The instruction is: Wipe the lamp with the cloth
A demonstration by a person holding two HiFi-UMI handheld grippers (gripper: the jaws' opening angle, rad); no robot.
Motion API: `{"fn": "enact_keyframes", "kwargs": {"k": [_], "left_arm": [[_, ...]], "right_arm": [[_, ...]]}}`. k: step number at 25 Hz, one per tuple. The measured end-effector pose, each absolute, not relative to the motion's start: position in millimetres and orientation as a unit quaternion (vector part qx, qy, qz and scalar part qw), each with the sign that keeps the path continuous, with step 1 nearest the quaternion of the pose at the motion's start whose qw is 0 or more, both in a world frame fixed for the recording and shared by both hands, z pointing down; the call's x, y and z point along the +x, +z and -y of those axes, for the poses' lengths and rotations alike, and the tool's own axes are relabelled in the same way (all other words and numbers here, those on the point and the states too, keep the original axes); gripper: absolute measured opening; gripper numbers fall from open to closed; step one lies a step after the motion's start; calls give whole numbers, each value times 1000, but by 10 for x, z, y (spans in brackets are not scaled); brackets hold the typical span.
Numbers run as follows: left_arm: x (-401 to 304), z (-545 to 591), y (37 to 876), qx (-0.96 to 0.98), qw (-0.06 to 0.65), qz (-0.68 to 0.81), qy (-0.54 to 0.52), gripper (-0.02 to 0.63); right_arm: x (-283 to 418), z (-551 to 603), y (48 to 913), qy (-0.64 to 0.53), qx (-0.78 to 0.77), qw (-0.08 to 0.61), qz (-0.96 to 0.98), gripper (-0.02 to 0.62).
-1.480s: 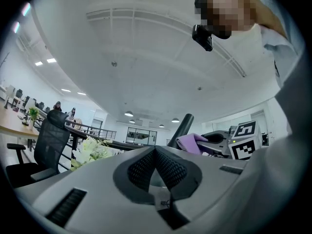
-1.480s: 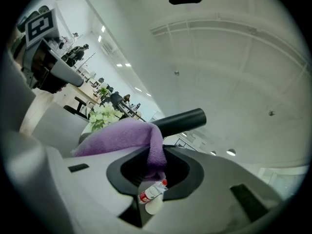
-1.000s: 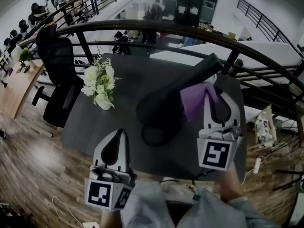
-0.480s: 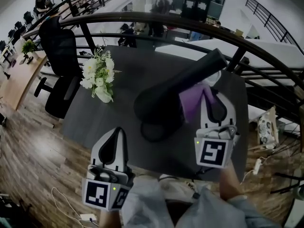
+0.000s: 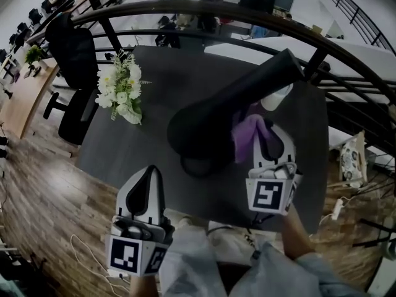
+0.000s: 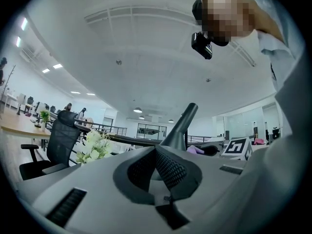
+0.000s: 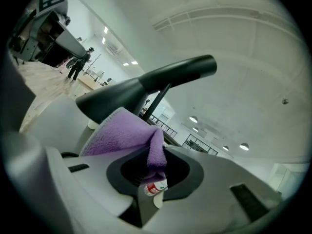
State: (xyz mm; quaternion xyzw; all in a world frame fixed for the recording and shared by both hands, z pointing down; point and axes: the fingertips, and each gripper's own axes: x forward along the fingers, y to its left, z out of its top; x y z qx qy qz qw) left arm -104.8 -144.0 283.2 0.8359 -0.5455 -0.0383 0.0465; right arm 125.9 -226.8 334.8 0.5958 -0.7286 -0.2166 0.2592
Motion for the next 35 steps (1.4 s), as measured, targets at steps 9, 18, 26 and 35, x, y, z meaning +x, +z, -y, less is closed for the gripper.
{"fn": "enact_keyframes", "kwargs": {"k": [9, 18, 26, 35], "left_arm": [[-1102, 1498, 2904, 828, 70, 555, -39, 6], [-1257, 1530, 3040, 819, 71, 568, -19, 6], [-1422, 1538, 3126, 815, 79, 574, -10, 6], [-1573, 1527, 3225, 812, 88, 577, -1, 6]], "right_arm": [[1238, 2212, 3958, -183, 580, 295, 736, 64], [996, 1995, 4352, -164, 551, 323, 752, 64], [747, 1885, 4728, -156, 527, 354, 757, 64], [405, 1687, 5156, -127, 490, 376, 776, 63]]}}
